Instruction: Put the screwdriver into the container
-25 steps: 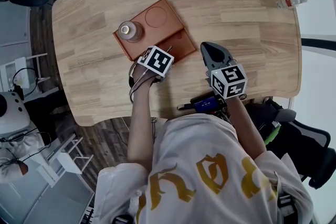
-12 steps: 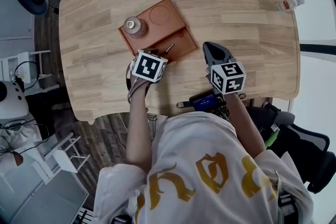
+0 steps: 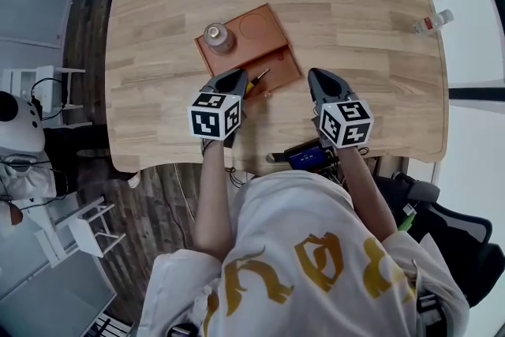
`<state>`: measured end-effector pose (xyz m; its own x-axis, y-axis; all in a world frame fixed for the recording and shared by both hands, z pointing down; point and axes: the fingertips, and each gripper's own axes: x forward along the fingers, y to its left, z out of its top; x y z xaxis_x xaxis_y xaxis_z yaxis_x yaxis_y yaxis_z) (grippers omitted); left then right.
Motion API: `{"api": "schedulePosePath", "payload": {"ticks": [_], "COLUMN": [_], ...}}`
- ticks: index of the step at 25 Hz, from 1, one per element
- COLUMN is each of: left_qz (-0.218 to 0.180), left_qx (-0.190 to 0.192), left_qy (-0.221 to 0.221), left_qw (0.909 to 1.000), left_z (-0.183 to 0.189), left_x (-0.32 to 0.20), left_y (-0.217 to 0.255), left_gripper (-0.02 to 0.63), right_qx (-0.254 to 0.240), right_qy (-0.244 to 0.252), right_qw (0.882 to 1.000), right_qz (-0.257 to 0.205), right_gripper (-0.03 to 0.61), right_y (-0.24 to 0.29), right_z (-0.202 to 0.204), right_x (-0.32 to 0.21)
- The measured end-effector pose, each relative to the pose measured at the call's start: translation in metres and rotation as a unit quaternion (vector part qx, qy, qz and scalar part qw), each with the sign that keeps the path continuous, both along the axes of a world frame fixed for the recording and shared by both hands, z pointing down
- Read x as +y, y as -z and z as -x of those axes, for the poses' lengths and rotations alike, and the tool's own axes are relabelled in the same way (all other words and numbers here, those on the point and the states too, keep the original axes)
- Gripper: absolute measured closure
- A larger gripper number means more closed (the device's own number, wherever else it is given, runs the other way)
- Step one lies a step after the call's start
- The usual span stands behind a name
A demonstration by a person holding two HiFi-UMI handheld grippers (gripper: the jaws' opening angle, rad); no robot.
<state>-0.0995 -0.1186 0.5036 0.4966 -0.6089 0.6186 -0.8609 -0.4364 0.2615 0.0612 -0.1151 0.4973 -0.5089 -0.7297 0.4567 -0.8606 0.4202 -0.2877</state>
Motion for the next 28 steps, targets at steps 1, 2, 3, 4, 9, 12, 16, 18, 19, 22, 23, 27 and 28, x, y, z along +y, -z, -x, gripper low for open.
{"api": "schedulePosePath", "payload": {"ticks": [1, 2, 3, 4, 9, 12, 16, 18, 19, 22, 23, 27, 28], "left_qz": [-0.019, -0.039, -0.059, -0.079, -0.175, -0.214, -0.245, -0.250, -0.252, -0.263, -0.265, -0.261, -0.262], "left_qx": [0.013, 0.026, 0.038, 0.047, 0.034, 0.037, 0.031, 0.030, 0.029, 0.020, 0.016, 0.010, 0.011], "left_qy": [0.013, 0.025, 0.036, 0.045, 0.066, 0.081, 0.097, 0.107, 0.112, 0.114, 0.113, 0.113, 0.109], "left_qw": [0.9997, 0.9986, 0.9969, 0.9948, 0.9818, 0.9727, 0.9642, 0.9619, 0.9608, 0.9579, 0.9576, 0.9585, 0.9587], "left_z": [0.001, 0.002, 0.004, 0.006, 0.007, 0.010, 0.016, 0.021, 0.024, 0.028, 0.029, 0.031, 0.030], "left_x": [0.001, 0.002, 0.005, 0.007, 0.019, 0.034, 0.046, 0.050, 0.052, 0.060, 0.062, 0.069, 0.071], "left_y": [0.008, 0.016, 0.026, 0.036, 0.083, 0.108, 0.128, 0.131, 0.132, 0.133, 0.132, 0.125, 0.124], "left_gripper": [0.603, 0.603, 0.603, 0.603, 0.603, 0.604, 0.604, 0.604, 0.604, 0.604, 0.604, 0.604, 0.604], "right_qx": [-0.008, -0.012, -0.015, -0.017, -0.010, -0.012, -0.007, -0.008, -0.009, -0.001, 0.002, 0.003, 0.005], "right_qy": [0.002, 0.004, 0.007, 0.010, 0.031, 0.040, 0.044, 0.045, 0.046, 0.049, 0.049, 0.049, 0.050], "right_qw": [1.000, 1.000, 0.999, 0.999, 0.995, 0.992, 0.989, 0.988, 0.988, 0.987, 0.987, 0.988, 0.989], "right_qz": [-0.010, -0.020, -0.030, -0.040, -0.091, -0.118, -0.141, -0.145, -0.146, -0.150, -0.152, -0.145, -0.138], "right_gripper": [0.569, 0.569, 0.569, 0.569, 0.569, 0.569, 0.569, 0.569, 0.569, 0.569, 0.569, 0.569, 0.569], "right_y": [0.009, 0.017, 0.024, 0.032, 0.068, 0.086, 0.103, 0.107, 0.109, 0.110, 0.110, 0.103, 0.100], "right_z": [0.002, 0.004, 0.008, 0.012, 0.024, 0.028, 0.029, 0.029, 0.028, 0.029, 0.029, 0.027, 0.028], "right_x": [0.000, 0.001, 0.003, 0.005, 0.011, 0.017, 0.022, 0.025, 0.026, 0.032, 0.033, 0.038, 0.039]}}
